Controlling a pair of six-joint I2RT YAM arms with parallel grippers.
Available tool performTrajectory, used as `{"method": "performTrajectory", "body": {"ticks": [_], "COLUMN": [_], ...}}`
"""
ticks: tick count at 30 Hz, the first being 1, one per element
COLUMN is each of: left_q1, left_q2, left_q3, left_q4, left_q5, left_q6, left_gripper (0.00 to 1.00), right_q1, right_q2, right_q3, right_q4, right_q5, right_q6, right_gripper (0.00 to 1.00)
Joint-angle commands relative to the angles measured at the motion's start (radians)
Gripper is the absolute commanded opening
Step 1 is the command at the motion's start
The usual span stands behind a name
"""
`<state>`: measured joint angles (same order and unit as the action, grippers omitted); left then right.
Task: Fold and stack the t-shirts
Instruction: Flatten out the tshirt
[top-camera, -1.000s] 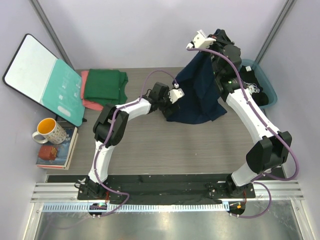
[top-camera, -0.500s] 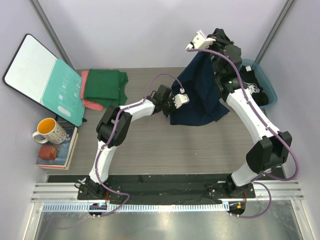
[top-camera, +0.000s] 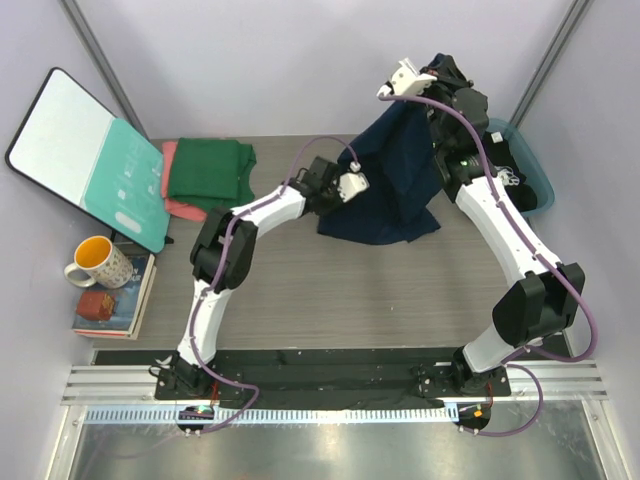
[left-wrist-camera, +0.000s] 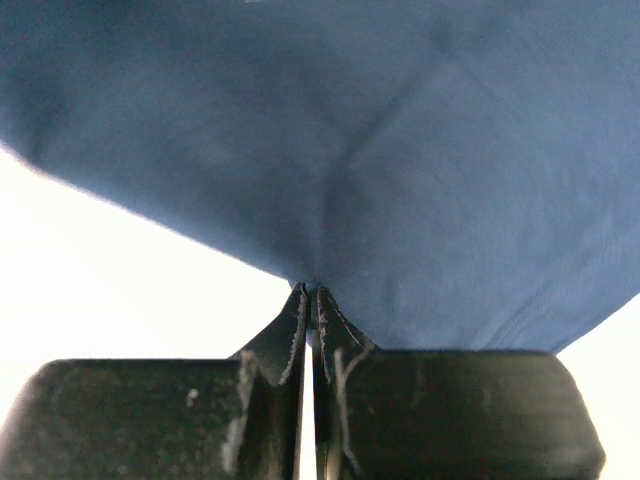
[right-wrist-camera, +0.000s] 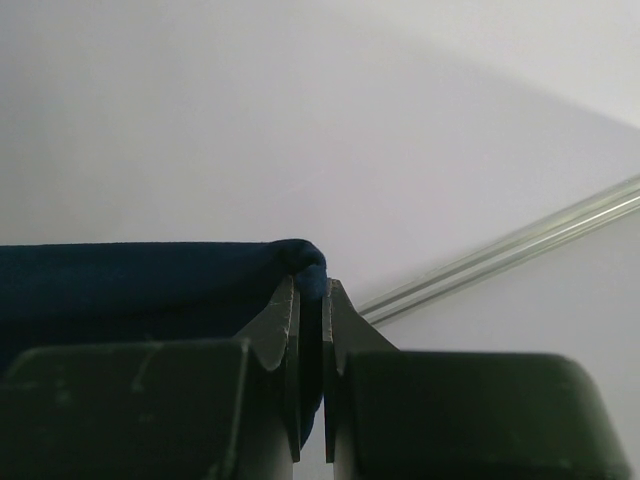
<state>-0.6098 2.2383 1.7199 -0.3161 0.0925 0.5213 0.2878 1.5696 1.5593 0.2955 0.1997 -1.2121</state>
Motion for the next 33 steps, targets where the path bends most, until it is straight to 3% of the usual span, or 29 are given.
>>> {"method": "performTrajectory", "body": {"ticks": [1,7,17,25,30,33], "left_q1": [0.093,0.194,0.324,0.344,0.341,0.335], "left_q2": [-0.028,-0.107,-0.250,-0.322,-0.425,-0.483], "left_q3": [0.132,0.216,0.233,0.115,-0.028,-0.097], "left_q4": [-0.064,-0.038,0.146,0.206,0.095,-0.021], "left_q5": [-0.212,-0.362,-0.456,-0.396,-0.216,-0.127], "left_q6": [0.062,0.228,0.482,0.571,0.548,0.533], "left_gripper": [0.00,0.00,0.00,0.00,0.00,0.00], "right_q1": [-0.027,-0.114,-0.252,-0.269,-0.269,-0.271], "right_q2": [-0.031,-0.025,-0.005,0.024,0.017,0.003], "right_q3": [0.009,-0.063,-0.194,-0.226,-0.212,-0.200], "right_q4": [0.137,0.134,0.159,0.134,-0.069,-0.325], "right_q5": [0.024,0.041,0.017,-0.009,-0.065,-0.112], "right_q6": [-0.013,-0.021,-0.033,-0.027,-0.044,-0.047], "right_gripper": [0.01,0.01,0.01,0.01,0.01,0.45]}}
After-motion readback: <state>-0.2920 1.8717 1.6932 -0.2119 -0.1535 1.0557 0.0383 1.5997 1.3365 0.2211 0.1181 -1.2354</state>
